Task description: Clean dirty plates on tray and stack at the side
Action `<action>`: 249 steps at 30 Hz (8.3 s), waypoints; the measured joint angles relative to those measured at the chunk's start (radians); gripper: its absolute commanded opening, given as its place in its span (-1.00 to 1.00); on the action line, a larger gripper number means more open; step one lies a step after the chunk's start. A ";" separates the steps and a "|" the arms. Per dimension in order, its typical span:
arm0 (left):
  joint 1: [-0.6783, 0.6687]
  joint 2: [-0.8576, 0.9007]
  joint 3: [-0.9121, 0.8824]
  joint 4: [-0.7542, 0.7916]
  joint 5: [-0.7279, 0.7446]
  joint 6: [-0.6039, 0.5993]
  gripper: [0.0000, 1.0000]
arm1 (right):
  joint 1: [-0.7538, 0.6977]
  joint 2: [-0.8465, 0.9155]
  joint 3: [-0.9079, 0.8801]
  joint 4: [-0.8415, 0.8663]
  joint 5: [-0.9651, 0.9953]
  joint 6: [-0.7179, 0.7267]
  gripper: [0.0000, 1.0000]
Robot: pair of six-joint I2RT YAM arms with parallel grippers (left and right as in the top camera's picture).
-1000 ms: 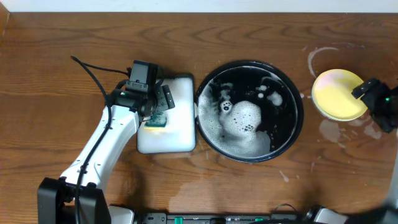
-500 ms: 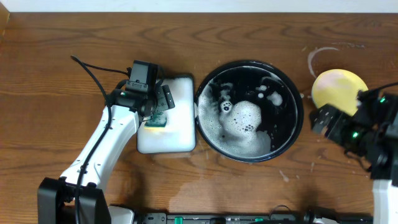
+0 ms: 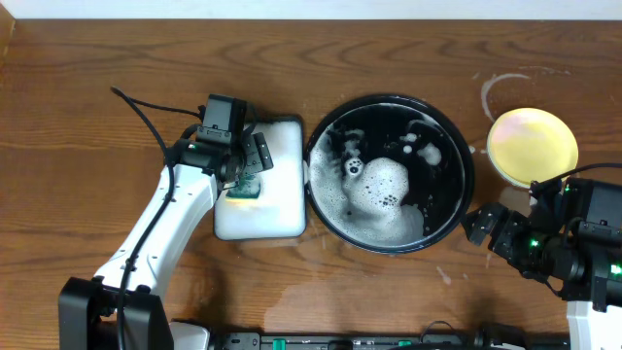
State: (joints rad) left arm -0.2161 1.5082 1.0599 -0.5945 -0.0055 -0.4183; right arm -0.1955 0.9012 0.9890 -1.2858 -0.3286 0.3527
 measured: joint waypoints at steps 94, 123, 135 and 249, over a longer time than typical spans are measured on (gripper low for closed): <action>0.000 0.000 0.000 -0.050 0.000 0.000 0.75 | 0.232 -0.887 -0.982 1.246 -0.081 -0.343 0.99; 0.128 -0.446 -0.288 0.203 0.015 0.357 0.75 | 0.232 -0.887 -0.982 1.246 -0.081 -0.343 0.99; 0.175 -0.904 -0.636 0.456 0.060 0.402 0.75 | 0.232 -0.889 -0.982 1.246 -0.081 -0.344 0.99; 0.282 -1.498 -1.048 0.575 0.063 0.416 0.75 | 0.232 -0.889 -0.982 1.246 -0.079 -0.347 0.99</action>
State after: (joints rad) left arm 0.0658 0.0101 0.0116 -0.0200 0.0578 -0.0025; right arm 0.0368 0.0120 0.0071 -0.0402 -0.4076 0.0059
